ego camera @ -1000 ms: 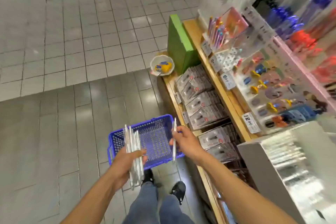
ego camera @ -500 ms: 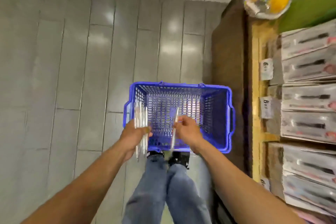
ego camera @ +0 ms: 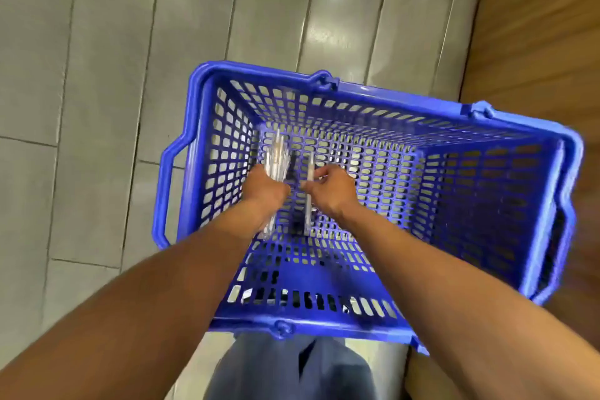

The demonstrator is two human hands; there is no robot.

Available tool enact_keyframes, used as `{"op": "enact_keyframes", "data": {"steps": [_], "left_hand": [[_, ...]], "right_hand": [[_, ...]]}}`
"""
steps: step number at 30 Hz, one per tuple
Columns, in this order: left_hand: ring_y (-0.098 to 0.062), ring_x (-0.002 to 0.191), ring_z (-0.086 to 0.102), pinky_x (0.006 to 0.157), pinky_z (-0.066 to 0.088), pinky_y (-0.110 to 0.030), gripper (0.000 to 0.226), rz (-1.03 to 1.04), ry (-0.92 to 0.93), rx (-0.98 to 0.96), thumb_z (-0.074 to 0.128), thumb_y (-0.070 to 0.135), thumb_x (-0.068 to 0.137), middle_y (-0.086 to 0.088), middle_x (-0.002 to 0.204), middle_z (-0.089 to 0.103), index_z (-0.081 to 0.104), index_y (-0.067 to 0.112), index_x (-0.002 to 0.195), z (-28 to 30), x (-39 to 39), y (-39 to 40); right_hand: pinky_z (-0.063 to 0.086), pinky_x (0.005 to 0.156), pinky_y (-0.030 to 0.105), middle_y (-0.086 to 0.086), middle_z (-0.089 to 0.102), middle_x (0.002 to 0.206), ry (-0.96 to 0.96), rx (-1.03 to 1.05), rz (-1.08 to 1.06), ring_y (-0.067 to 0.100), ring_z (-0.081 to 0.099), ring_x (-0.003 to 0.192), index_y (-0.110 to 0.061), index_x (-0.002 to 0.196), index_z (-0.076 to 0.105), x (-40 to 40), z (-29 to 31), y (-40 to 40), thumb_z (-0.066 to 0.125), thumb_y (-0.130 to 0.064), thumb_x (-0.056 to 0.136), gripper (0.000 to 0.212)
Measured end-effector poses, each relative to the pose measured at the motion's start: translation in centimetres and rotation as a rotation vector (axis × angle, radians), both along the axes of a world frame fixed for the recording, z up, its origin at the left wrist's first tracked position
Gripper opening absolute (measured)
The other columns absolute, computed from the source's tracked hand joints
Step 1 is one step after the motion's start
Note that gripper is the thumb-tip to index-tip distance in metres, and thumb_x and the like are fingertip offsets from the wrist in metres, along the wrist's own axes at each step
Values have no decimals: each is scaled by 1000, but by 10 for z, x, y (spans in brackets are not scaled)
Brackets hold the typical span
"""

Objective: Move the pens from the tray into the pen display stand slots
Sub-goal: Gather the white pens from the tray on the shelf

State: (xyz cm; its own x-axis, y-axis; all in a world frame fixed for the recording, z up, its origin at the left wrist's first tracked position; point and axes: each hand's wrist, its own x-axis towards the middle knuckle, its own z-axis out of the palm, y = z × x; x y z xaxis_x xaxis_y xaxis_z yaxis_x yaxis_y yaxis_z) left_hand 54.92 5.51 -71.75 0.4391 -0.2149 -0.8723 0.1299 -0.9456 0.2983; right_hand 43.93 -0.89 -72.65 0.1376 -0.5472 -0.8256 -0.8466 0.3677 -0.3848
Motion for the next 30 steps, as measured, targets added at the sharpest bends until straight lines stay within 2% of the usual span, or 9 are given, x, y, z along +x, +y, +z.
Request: {"op": "enact_keyframes", "data": {"steps": [4, 8, 12, 15, 19, 22, 25, 28, 30], "left_hand": [[-36, 111, 62, 73, 45, -33, 65, -60, -171, 86, 71, 11, 83, -16, 124, 63, 43, 6, 142, -53, 0, -23], [-38, 114, 59, 85, 50, -42, 80, -122, -269, 90, 70, 13, 86, -18, 128, 59, 26, 10, 152, -81, 5, -30], [-36, 117, 55, 82, 44, -38, 70, -168, -355, 21, 74, 10, 82, -16, 134, 52, 37, 5, 141, -88, 0, -18], [-35, 122, 51, 96, 44, -39, 69, -223, -372, 7, 77, 12, 81, -16, 139, 46, 39, 2, 137, -83, -4, -14], [-36, 128, 46, 105, 42, -41, 76, -300, -357, 9, 76, 18, 84, -17, 146, 36, 32, 0, 144, -71, -4, -15], [-34, 127, 47, 100, 45, -41, 69, -305, -311, -1, 71, 17, 88, -15, 146, 38, 35, 2, 145, -62, 3, -17], [-31, 126, 49, 98, 48, -42, 57, -295, -282, -25, 63, 16, 92, -11, 146, 41, 40, 6, 143, -48, 8, -15], [-15, 98, 60, 72, 48, -25, 45, -318, -225, -69, 54, 17, 98, -7, 140, 49, 46, 11, 142, -28, 17, -9], [-8, 64, 53, 51, 39, -19, 37, -273, -149, -111, 47, 14, 102, -5, 110, 63, 51, 12, 138, -11, 22, -5]], "right_hand": [[54, 80, 39, 9, 68, 94, 16, -42, 44, 28, 66, 89, -12, 99, 60, 11, -53, -9, 76, -24, 81, 26], [53, 83, 44, 17, 68, 100, 17, -77, 24, 34, 65, 94, -8, 102, 56, 20, -87, -15, 76, -23, 83, 32], [53, 83, 43, 11, 65, 91, -20, -80, -16, 32, 64, 92, -3, 114, 53, 22, -93, -9, 73, -14, 85, 37], [51, 82, 34, -4, 56, 76, -63, -71, -3, 19, 57, 80, -4, 119, 54, 18, -87, -4, 70, -7, 86, 37], [50, 80, 27, 10, 62, 105, -119, -4, 35, 26, 61, 97, -6, 131, 52, 15, -76, -4, 61, 3, 89, 44], [51, 82, 30, 6, 62, 105, -94, 53, 38, 24, 61, 93, -7, 135, 49, 16, -69, -6, 64, -5, 90, 47], [49, 73, 30, 2, 59, 99, -73, 99, 23, 18, 57, 79, -9, 136, 47, 14, -58, -10, 61, -10, 92, 45], [46, 64, 32, 6, 62, 98, -61, 165, -7, 21, 57, 74, -9, 134, 49, 7, -37, -16, 56, -10, 94, 41], [43, 58, 32, 8, 62, 91, -88, 215, -57, 22, 53, 70, -8, 133, 51, 2, -17, -21, 53, -7, 94, 39]]}}
